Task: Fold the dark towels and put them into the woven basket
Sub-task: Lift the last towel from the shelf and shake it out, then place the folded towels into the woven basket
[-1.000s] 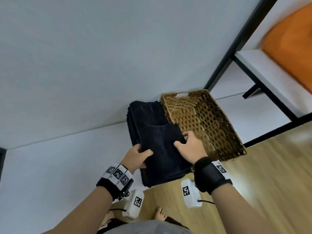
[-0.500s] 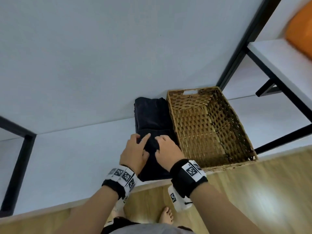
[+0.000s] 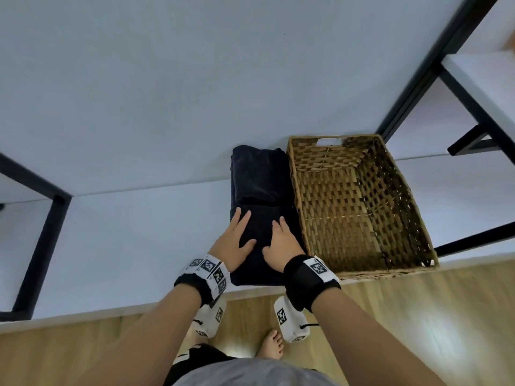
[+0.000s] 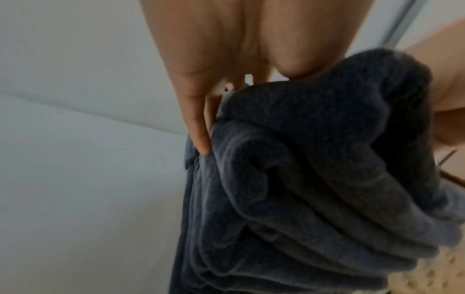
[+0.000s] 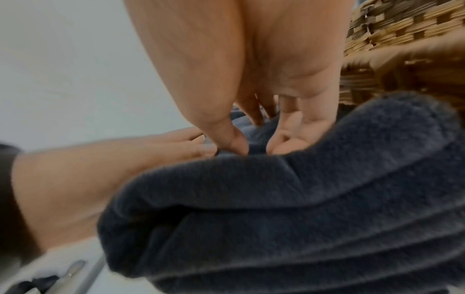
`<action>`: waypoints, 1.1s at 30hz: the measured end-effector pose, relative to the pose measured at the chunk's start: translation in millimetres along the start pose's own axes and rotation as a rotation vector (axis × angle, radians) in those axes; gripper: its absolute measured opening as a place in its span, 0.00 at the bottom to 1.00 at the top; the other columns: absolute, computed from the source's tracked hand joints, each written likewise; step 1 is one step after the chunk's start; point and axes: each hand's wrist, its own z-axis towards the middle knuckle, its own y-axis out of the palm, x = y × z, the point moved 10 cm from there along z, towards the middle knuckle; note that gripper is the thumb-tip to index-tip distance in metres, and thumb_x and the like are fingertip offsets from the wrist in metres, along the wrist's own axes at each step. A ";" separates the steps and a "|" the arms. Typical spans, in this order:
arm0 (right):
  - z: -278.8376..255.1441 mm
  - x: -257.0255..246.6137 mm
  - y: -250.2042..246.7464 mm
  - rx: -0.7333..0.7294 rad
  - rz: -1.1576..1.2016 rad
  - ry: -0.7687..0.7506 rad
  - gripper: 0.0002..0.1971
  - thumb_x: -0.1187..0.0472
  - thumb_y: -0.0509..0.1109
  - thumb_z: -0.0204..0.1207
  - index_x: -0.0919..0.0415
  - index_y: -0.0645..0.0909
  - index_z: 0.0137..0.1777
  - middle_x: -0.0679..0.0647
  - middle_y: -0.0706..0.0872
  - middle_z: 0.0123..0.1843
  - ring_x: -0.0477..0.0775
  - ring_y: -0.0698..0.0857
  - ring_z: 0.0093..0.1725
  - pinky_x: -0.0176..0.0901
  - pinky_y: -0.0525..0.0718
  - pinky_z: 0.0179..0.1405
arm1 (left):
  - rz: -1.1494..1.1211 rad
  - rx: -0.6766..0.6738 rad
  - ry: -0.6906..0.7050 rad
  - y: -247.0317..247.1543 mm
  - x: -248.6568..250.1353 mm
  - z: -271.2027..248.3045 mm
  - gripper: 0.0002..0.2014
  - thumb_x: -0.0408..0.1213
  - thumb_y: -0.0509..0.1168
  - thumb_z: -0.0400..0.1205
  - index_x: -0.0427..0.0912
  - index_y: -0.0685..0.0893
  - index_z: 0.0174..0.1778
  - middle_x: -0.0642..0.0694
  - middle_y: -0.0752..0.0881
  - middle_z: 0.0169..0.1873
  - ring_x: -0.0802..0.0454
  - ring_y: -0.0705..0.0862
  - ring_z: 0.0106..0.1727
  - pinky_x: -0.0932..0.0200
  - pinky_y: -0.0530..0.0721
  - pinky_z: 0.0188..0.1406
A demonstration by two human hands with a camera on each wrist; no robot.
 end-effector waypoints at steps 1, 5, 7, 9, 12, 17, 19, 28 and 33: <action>-0.6 -0.3 -6.8 0.025 0.022 -0.013 0.34 0.61 0.65 0.81 0.62 0.56 0.85 0.58 0.49 0.88 0.58 0.67 0.81 0.44 0.68 0.76 | -0.091 0.072 -0.047 -8.4 -4.3 -3.2 0.40 0.49 0.64 0.84 0.53 0.47 0.86 0.51 0.43 0.86 0.53 0.54 0.85 0.66 0.57 0.75; -10.1 -0.3 -37.6 0.229 0.072 -0.056 0.18 0.61 0.64 0.78 0.60 0.79 0.67 0.57 0.82 0.66 0.57 0.81 0.64 0.48 0.80 0.66 | -0.351 0.174 -0.447 -17.4 -38.2 -15.4 0.46 0.58 0.72 0.76 0.43 0.58 0.84 0.39 0.71 0.78 0.43 0.72 0.77 0.48 0.71 0.77; -14.7 3.5 -39.3 0.236 0.098 -0.048 0.13 0.61 0.65 0.77 0.59 0.82 0.61 0.55 0.85 0.59 0.55 0.83 0.59 0.47 0.82 0.60 | -0.425 0.069 -0.537 -4.4 -39.9 -16.1 0.35 0.61 0.72 0.74 0.40 0.78 0.70 0.41 0.84 0.64 0.44 0.84 0.64 0.46 0.81 0.67; -18.3 8.2 -40.6 0.243 0.120 -0.044 0.11 0.61 0.65 0.77 0.59 0.83 0.56 0.54 0.85 0.55 0.53 0.83 0.54 0.44 0.83 0.55 | -0.484 0.044 -0.540 -1.7 -35.4 -14.5 0.24 0.61 0.73 0.72 0.42 0.86 0.48 0.43 0.90 0.51 0.46 0.88 0.53 0.45 0.87 0.58; -22.3 14.5 -49.3 0.297 0.165 -0.023 0.07 0.60 0.65 0.76 0.57 0.84 0.48 0.52 0.86 0.48 0.52 0.84 0.48 0.43 0.84 0.49 | -0.651 0.028 -0.544 1.2 -30.1 -12.2 0.21 0.54 0.77 0.70 0.39 0.87 0.46 0.41 0.90 0.48 0.46 0.89 0.51 0.45 0.88 0.57; -23.4 21.4 -57.0 0.382 0.290 0.067 0.05 0.56 0.66 0.76 0.56 0.80 0.44 0.52 0.85 0.43 0.53 0.84 0.45 0.40 0.75 0.42 | -1.052 0.013 -0.557 -1.7 -38.5 -25.1 0.19 0.43 0.78 0.71 0.35 0.88 0.53 0.39 0.92 0.49 0.44 0.90 0.52 0.50 0.88 0.53; -17.8 20.0 -46.3 0.344 0.295 0.102 0.08 0.55 0.65 0.80 0.59 0.79 0.52 0.56 0.84 0.52 0.56 0.83 0.52 0.41 0.74 0.47 | -1.114 0.021 -0.574 -7.7 -54.0 -32.0 0.18 0.44 0.77 0.72 0.38 0.89 0.53 0.43 0.92 0.48 0.46 0.90 0.52 0.52 0.87 0.49; 14.8 29.8 19.4 -0.026 0.451 0.342 0.41 0.34 0.65 0.77 0.69 0.71 0.76 0.63 0.79 0.72 0.64 0.80 0.69 0.43 0.76 0.61 | -1.005 -0.054 -0.608 -3.4 -80.4 -43.5 0.25 0.48 0.76 0.75 0.45 0.80 0.67 0.45 0.88 0.59 0.45 0.85 0.62 0.42 0.84 0.64; 11.4 32.9 30.6 -0.090 0.785 0.425 0.45 0.35 0.80 0.62 0.67 0.78 0.71 0.59 0.85 0.64 0.61 0.85 0.61 0.55 0.82 0.67 | -0.995 -0.070 -0.563 -14.1 -75.8 -40.2 0.26 0.46 0.76 0.75 0.45 0.80 0.67 0.46 0.88 0.58 0.46 0.85 0.61 0.44 0.86 0.59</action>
